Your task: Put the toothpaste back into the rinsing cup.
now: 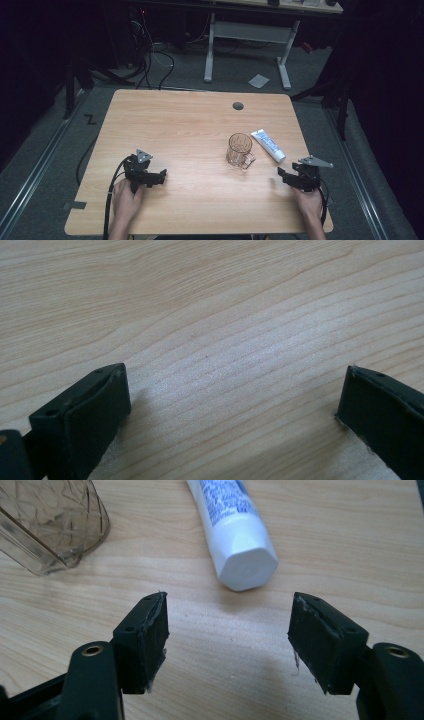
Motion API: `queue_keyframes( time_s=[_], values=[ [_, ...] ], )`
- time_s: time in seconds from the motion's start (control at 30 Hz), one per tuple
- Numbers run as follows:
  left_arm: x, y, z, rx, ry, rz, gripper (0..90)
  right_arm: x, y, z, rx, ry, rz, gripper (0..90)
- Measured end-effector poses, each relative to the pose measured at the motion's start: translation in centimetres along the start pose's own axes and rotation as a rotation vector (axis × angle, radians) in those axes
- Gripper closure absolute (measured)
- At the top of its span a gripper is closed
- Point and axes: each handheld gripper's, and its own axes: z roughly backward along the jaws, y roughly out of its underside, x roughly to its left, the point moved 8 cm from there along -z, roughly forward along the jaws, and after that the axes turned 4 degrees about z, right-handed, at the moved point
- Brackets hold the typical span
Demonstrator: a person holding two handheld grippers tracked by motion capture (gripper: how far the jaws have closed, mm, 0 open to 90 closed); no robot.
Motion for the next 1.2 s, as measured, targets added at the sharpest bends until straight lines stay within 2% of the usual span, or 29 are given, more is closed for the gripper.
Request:
queue_keyframes(
  time_s=[0.17, 0.23, 0.4, 0.6, 0.7, 0.87, 1.2],
  values=[
    [0.0, 0.0, 0.0, 0.001, 0.0, -0.001, 0.7, -0.4, -1.3, 0.7, -0.028, -0.011, 0.011, 29.8],
    [0.0, 0.0, 0.0, 0.001, 0.0, -0.002, 0.7, -0.3, -1.7, 0.7, -0.02, -0.021, 0.011, 28.6],
    [0.0, 0.0, 0.0, 0.0, 0.0, 0.0, 0.7, -0.2, -2.6, 0.4, -0.024, -0.039, 0.032, 27.6],
    [0.0, 0.0, 0.0, 0.001, 0.0, -0.002, 0.7, -0.2, -3.4, 0.0, -0.04, -0.069, 0.034, 27.9],
    [0.0, 0.0, 0.0, 0.001, -0.001, -0.002, 0.7, -0.5, -3.9, -0.1, -0.047, -0.07, 0.016, 28.6],
    [0.0, 0.0, 0.0, 0.001, 0.0, -0.002, 0.7, -0.8, -5.0, -0.2, -0.08, -0.067, 0.015, 31.1],
    [0.0, 0.0, 0.0, 0.001, 0.0, -0.002, 0.7, -1.6, -6.5, -1.4, -0.039, -0.046, 0.03, 35.9]
  ],
)
